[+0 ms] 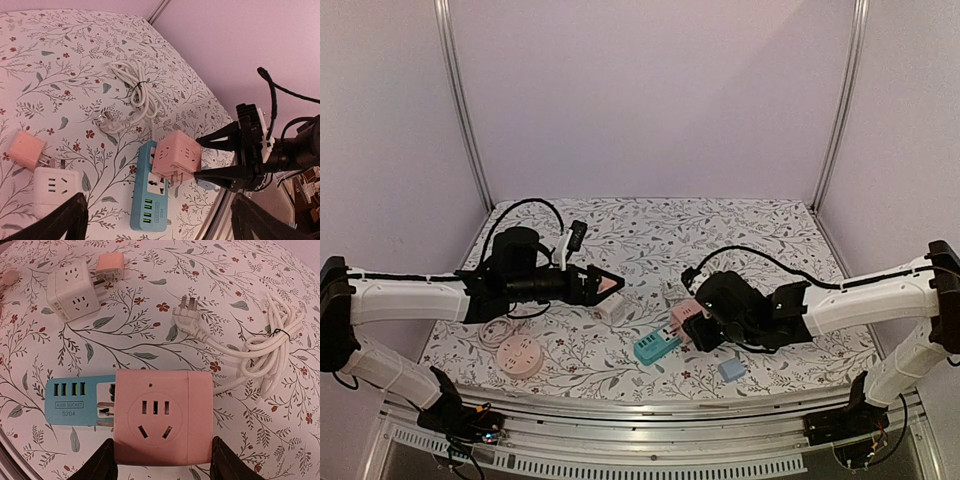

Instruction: Insert the plug

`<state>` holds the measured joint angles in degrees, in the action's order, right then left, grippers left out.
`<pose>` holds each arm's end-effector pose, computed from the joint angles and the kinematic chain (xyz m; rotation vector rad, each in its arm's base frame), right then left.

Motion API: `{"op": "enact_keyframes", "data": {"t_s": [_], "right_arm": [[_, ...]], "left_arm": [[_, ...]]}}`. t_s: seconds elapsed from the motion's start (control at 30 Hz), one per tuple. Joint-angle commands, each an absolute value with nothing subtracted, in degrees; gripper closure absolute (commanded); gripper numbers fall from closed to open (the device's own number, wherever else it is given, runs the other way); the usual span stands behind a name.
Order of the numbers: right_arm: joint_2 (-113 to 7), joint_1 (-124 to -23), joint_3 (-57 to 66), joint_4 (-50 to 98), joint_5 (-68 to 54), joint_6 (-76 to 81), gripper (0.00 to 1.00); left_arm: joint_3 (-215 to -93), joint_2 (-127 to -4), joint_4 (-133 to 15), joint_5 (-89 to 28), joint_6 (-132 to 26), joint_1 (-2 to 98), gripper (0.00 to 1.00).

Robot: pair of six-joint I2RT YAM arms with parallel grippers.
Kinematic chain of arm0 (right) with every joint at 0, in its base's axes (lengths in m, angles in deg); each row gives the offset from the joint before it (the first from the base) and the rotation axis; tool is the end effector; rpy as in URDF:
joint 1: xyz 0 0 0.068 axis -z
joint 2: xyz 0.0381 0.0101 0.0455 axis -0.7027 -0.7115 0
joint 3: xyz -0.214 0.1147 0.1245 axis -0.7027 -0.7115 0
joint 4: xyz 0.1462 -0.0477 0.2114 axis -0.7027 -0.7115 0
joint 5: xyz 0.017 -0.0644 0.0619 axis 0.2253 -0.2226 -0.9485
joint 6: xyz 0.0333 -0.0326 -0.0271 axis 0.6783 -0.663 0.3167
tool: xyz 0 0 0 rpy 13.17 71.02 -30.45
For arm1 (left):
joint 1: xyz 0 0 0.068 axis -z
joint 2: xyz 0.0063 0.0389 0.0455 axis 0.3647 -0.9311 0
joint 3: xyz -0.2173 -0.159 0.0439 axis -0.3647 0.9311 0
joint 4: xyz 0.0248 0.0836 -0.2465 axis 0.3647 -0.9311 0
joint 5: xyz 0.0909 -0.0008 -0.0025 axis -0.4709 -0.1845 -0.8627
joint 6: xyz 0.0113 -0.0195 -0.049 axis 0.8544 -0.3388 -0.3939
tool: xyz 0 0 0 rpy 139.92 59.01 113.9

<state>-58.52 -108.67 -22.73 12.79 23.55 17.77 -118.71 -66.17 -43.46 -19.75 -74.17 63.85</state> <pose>0.1453 0.2664 0.1916 -0.6734 2.2656 0.2333 0.2014 -0.2000 0.2228 0.4169 2.0743 -1.1574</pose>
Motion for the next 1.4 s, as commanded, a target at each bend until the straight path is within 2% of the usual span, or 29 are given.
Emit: {"op": "enact_keyframes", "data": {"t_s": [0.0, 0.1, 0.17, 0.4, 0.47, 0.63, 0.97, 1.07, 1.27, 1.37], "right_arm": [[-61.72, -107.96, -21.20, 8.85, 22.37, 18.61, 0.57], [-63.44, -108.01, -20.20, 8.74, 22.69, 18.28, 0.53], [-64.00, -107.98, -19.84, 8.85, 22.99, 18.32, 0.45], [-64.82, -107.86, -19.28, 8.79, 24.52, 18.10, 0.32], [-64.99, -107.61, -19.19, 8.88, 24.54, 18.10, 0.24], [-65.64, -107.34, -19.06, 9.65, 24.54, 18.15, 0.22], [-66.20, -106.92, -18.94, 13.66, 21.41, 15.41, 0.26], [-67.15, -106.71, -18.50, 14.19, 20.85, 15.04, 0.30], [-67.85, -106.67, -18.49, 14.51, 21.25, 14.35, 0.61], [-67.36, -106.67, -18.49, 14.52, 21.40, 13.68, 0.69]], "left_arm": [[-119.51, -65.92, -44.75, -20.19, -73.52, 63.49, 0.01], [-119.53, -65.97, -44.73, -20.12, -73.52, 63.49, 0.01], [-119.55, -66.05, -44.77, -20.14, -73.46, 63.49, 0.01], [-119.72, -66.69, -44.34, -19.57, -73.68, 63.49, 0.01], [-119.86, -66.88, -44.39, -19.53, -73.71, 63.49, 0.01], [-119.90, -66.97, -44.35, -19.62, -73.76, 63.49, 0.01], [-120.25, -67.86, -44.51, -19.44, -73.49, 63.49, 0.01], [-120.34, -67.90, -44.68, -19.32, -73.38, 63.49, 0.01], [-121.12, -69.28, -45.10, -19.03, -72.83, 63.49, 0.01], [-121.89, -70.56, -45.37, -18.45, -72.67, 63.49, 0.01]]}}
